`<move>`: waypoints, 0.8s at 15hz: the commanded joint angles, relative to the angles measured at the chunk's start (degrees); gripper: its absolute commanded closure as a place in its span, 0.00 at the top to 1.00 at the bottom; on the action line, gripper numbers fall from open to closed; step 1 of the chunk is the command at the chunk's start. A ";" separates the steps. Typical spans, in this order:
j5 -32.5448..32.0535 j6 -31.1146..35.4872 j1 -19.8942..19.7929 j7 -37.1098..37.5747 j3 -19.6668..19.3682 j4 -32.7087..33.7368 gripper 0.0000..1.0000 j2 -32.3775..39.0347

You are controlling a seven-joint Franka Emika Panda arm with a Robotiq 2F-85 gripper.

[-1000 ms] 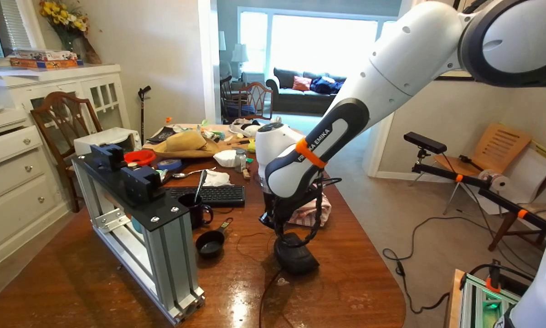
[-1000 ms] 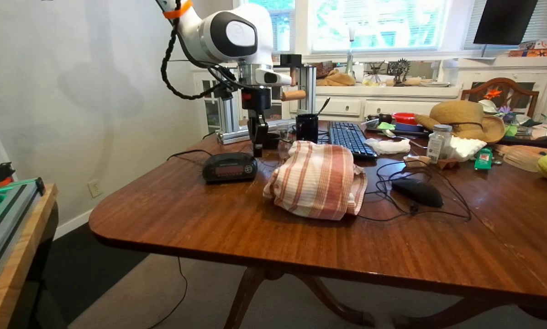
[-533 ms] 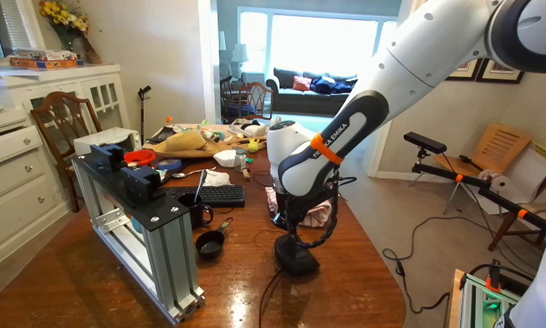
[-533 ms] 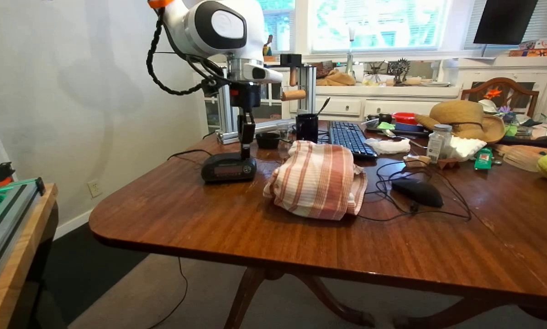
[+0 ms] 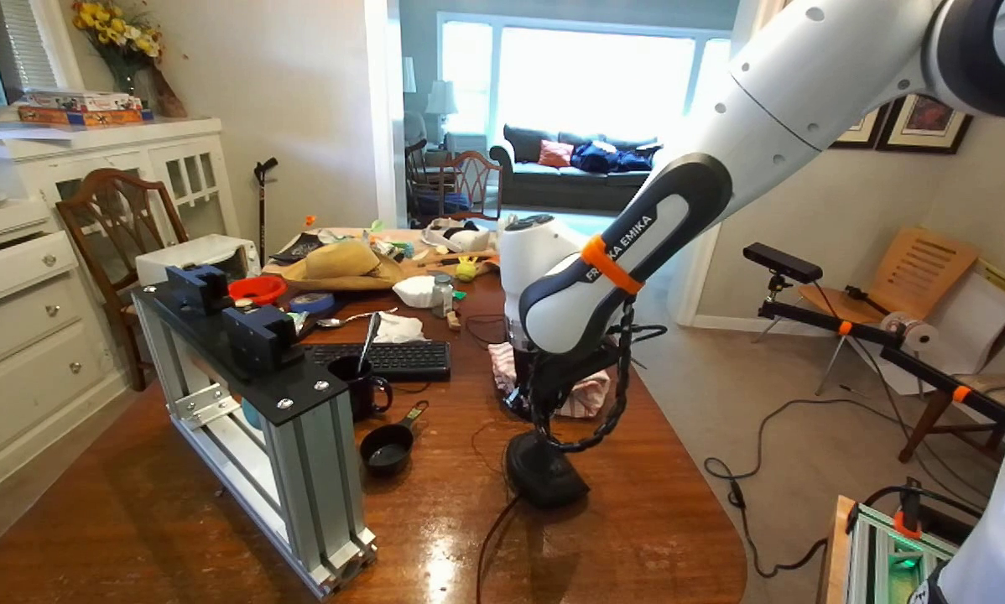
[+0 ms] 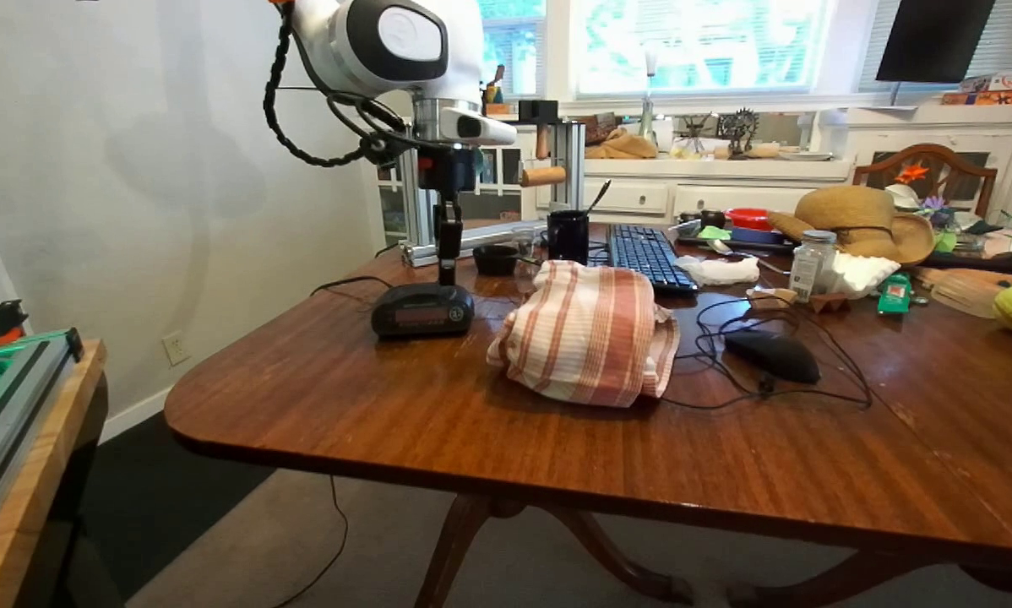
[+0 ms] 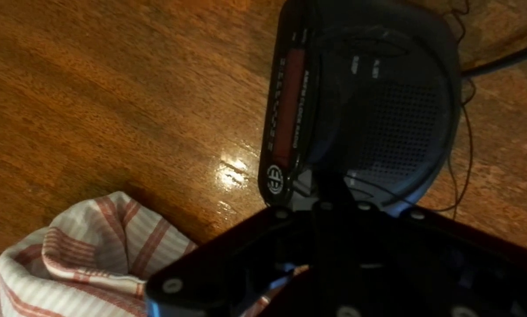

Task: Slightly push the CD player to the bottom-left corner

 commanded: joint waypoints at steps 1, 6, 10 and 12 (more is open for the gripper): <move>3.90 2.88 -0.29 0.71 0.61 -3.15 0.00 -1.91; 11.42 6.25 0.20 3.32 2.27 -4.42 0.00 -1.62; 7.12 9.23 3.24 8.15 0.67 -4.41 0.00 -2.03; 6.97 11.61 3.64 9.00 0.51 -2.79 0.00 -0.61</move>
